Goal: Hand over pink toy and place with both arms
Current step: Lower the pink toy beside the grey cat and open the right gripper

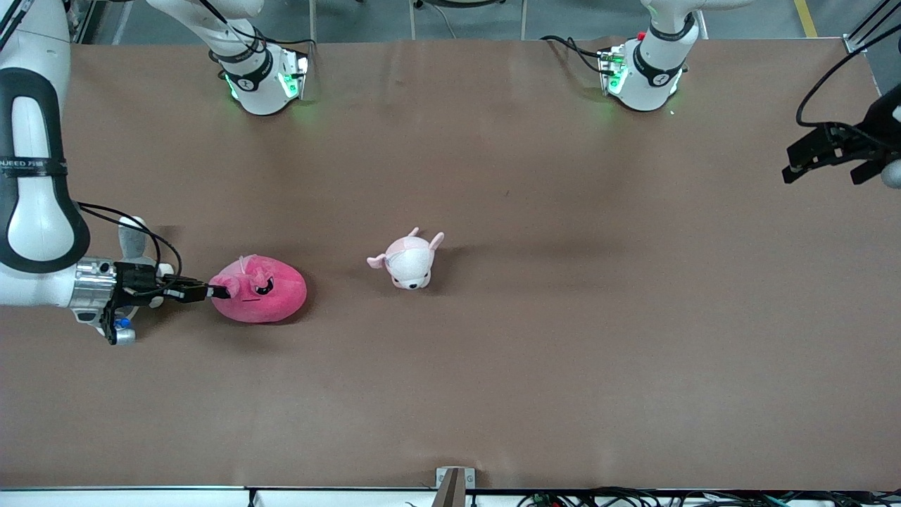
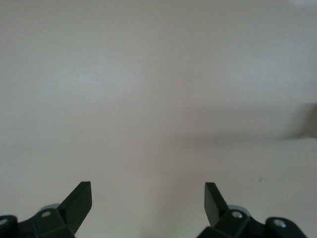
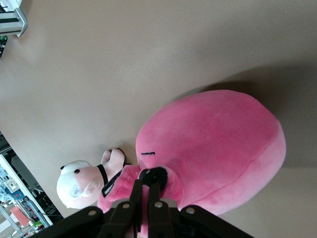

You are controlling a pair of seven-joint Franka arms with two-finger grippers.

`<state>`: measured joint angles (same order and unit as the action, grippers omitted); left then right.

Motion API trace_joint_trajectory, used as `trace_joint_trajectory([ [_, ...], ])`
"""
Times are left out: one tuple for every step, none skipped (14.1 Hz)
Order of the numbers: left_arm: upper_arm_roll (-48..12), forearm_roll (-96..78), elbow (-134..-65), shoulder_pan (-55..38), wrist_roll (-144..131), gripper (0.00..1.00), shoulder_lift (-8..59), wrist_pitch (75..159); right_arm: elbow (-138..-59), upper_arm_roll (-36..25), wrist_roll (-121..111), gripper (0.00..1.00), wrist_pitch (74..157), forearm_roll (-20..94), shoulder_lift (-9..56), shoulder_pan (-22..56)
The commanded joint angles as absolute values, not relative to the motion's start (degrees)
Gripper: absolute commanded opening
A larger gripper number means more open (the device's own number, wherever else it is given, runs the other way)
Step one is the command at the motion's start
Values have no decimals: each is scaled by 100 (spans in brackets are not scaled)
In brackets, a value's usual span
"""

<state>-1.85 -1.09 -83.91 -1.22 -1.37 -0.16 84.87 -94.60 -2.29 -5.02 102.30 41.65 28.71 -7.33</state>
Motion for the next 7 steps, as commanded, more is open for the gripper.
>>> trace_joint_trajectory([
  [-141, -105, -8666, -132, -158, 100, -299, 8412, -9387, -141, -659, 3, 10204, 4333, 2971, -853],
  [-158, -105, -8666, -132, -158, 100, -316, 8394, -9378, -141, -659, 13, 10222, 4298, 2962, -844],
  [-176, -105, -8701, -132, -150, 100, -395, 8385, -9317, -141, -590, 55, 10222, 4272, 2962, -835],
  [-184, -114, -8710, -141, -158, 100, -413, 8385, -9221, -149, -563, 100, 10169, 4254, 2945, -852],
  [-211, -114, -8745, -175, -158, 100, -413, 8385, -9185, -158, -580, 100, 10169, 4237, 2892, -922],
  [-315, -114, -8780, -176, -158, 100, -413, 8393, -8976, -158, -580, 100, 10125, 4071, 2822, -992],
  [-377, -114, -8789, -158, -158, 100, -413, 8402, -8669, -150, -563, 100, 9925, 3478, 2726, -950],
])
